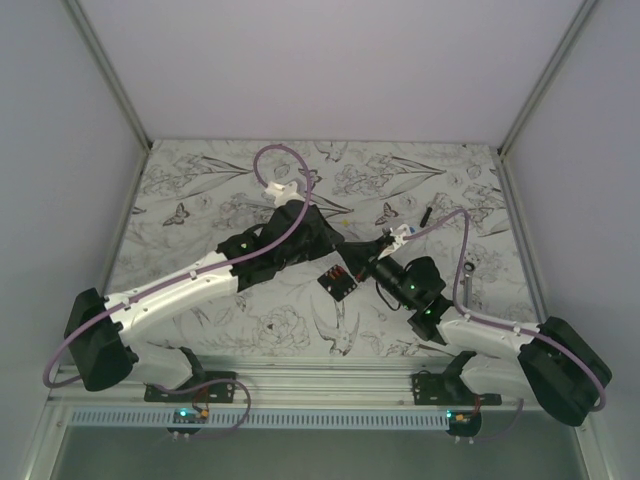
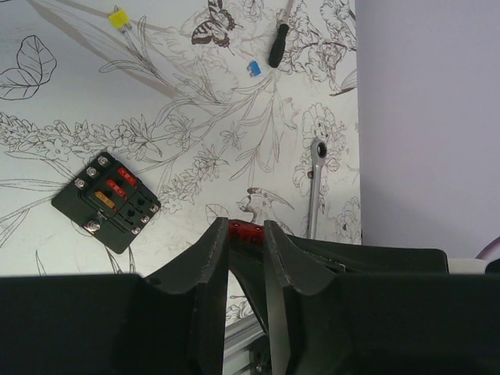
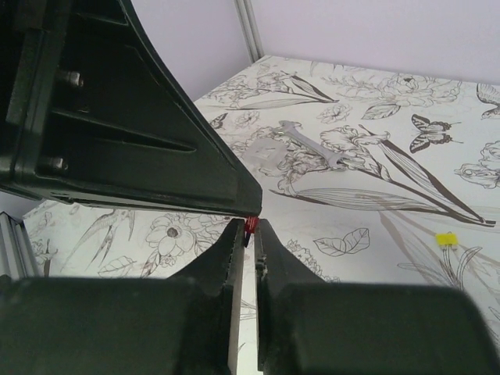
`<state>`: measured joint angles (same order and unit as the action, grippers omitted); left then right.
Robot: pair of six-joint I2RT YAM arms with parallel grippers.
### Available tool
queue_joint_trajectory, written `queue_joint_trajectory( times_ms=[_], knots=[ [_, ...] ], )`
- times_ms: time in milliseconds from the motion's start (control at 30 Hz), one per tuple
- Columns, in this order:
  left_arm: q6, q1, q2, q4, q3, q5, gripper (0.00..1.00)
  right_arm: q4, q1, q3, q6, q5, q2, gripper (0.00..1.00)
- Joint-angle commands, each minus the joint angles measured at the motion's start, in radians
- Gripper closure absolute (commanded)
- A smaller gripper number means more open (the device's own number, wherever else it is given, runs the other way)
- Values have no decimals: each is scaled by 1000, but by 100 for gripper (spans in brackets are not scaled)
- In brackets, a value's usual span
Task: Snap on the fuse box
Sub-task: Pick up the fuse from the center of the board.
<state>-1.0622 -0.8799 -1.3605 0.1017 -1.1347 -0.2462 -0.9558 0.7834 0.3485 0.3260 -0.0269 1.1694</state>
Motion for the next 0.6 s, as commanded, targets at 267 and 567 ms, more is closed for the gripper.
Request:
queue_joint_trajectory(
  times_ms=[267, 567],
  knots=[
    [1, -5, 5, -31, 12, 41, 89, -28, 9, 39, -51, 7, -21, 100],
    [347, 37, 100, -19, 1, 132, 45, 201, -76, 99, -78, -194, -77, 100]
  ],
)
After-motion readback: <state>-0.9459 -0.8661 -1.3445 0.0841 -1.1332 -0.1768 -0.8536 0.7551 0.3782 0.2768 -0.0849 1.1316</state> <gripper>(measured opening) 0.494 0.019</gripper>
